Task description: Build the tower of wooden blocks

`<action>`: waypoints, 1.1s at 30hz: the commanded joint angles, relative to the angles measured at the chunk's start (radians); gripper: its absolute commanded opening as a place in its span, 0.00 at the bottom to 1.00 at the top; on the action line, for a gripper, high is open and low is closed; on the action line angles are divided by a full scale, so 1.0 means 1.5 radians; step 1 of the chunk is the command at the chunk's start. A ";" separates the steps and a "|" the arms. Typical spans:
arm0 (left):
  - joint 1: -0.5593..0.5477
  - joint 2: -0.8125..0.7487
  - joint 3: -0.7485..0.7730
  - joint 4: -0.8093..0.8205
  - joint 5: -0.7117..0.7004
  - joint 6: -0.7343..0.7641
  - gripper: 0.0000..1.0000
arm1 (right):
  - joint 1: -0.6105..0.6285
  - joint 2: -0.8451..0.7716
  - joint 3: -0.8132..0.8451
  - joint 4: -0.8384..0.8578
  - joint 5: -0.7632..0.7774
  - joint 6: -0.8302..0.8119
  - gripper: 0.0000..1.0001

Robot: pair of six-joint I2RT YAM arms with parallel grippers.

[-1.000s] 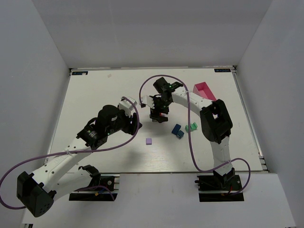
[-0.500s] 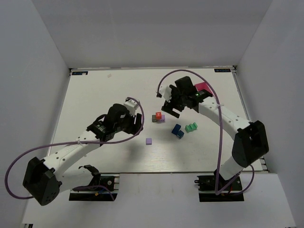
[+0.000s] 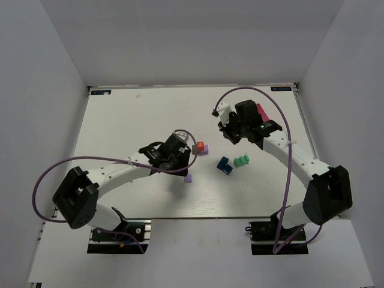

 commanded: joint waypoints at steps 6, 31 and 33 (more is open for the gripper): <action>-0.066 0.127 0.126 -0.120 -0.120 -0.148 0.64 | -0.021 -0.058 -0.039 0.035 -0.009 0.029 0.10; -0.089 -0.090 0.119 0.018 -0.107 0.220 0.85 | -0.009 -0.005 -0.086 -0.089 -0.111 -0.017 0.40; -0.089 -0.130 0.085 0.050 -0.138 0.236 0.93 | -0.002 0.001 -0.100 -0.077 -0.095 -0.003 0.51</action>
